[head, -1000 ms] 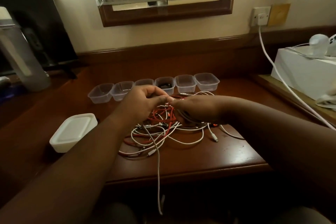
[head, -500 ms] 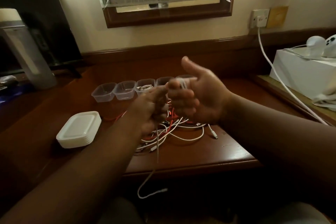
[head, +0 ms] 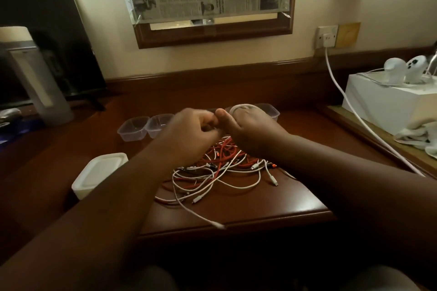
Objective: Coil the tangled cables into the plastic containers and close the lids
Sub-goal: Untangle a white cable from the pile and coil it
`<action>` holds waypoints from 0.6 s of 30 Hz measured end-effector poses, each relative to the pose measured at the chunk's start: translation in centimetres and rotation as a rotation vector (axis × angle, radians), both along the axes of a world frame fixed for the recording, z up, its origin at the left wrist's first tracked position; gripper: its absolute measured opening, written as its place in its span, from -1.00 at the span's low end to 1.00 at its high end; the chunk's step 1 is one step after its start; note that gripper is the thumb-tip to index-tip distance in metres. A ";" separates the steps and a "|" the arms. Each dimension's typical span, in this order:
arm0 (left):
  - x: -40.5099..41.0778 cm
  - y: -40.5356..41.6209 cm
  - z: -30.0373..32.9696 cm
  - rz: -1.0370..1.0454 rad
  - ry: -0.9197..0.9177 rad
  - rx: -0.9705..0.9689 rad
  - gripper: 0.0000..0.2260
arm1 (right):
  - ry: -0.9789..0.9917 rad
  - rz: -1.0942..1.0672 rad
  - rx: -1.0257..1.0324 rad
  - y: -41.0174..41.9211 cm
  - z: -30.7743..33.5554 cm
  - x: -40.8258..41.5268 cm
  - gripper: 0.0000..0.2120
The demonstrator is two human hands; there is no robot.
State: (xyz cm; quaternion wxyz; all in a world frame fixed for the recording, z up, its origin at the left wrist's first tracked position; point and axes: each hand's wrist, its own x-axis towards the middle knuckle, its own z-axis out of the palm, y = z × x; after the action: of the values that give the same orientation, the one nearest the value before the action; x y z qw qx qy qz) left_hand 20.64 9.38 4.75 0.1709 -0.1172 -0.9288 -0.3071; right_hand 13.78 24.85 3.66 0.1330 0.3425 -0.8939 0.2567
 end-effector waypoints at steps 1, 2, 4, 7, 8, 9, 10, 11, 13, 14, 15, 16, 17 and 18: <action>0.0 -0.2 0.5 0.000 0.055 0.000 -0.91 | -0.103 0.002 -0.020 -0.2 0.1 0.4 -0.39; -0.1 -0.4 0.8 -0.009 0.096 0.004 -0.86 | -0.259 0.009 -0.047 -0.5 0.4 0.8 -0.34; -0.3 -0.6 1.2 -0.017 0.108 0.048 -0.84 | -0.660 0.094 -0.127 -0.4 1.1 1.5 -0.26; -0.5 -0.7 0.8 -0.102 -0.081 0.545 -0.88 | -1.203 0.455 -0.391 0.7 2.3 1.8 -0.25; -0.6 -0.4 0.5 -0.144 -0.160 0.770 -0.87 | -1.338 0.597 -0.522 1.0 2.9 1.7 -0.26; -0.6 0.0 0.1 -0.161 -0.218 0.943 -0.87 | -1.424 0.721 -0.653 1.1 3.4 1.7 -0.27; -0.6 0.5 -0.3 -0.158 -0.253 1.045 -0.86 | -1.462 0.813 -0.773 1.0 3.8 1.9 -0.28; -0.5 1.1 -0.7 -0.149 -0.282 1.107 -0.86 | -1.462 0.863 -0.885 0.8 4.2 2.1 -0.30; -0.4 2.2 -1.0 -0.133 -0.322 1.133 -0.95 | -1.341 0.854 -1.081 0.3 4.6 2.2 -0.35; -0.3 2.6 -1.1 -0.118 -0.343 1.113 -0.93 | -1.222 0.795 -1.147 0.1 4.7 2.1 -0.38; -0.2 2.9 -1.2 -0.103 -0.365 1.079 -0.89 | -1.074 0.715 -1.174 -0.1 4.7 2.0 -0.41; -0.1 3.1 -1.1 -0.090 -0.371 1.022 -0.87 | -0.914 0.631 -1.160 -0.2 4.7 1.9 -0.44; 0.0 3.2 -0.9 -0.077 -0.364 0.949 -0.85 | -0.761 0.545 -1.113 -0.3 4.7 1.6 -0.47; 0.0 3.1 -0.8 -0.069 -0.342 0.854 -0.84 | -0.619 0.463 -1.033 -0.5 4.7 1.5 -0.51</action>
State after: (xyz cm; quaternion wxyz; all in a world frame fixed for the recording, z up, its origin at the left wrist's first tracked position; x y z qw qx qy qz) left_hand 20.68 12.46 3.96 0.0379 -0.0145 -0.7295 -0.6828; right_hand 15.23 24.39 8.33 -0.0419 0.3286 -0.5551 0.7630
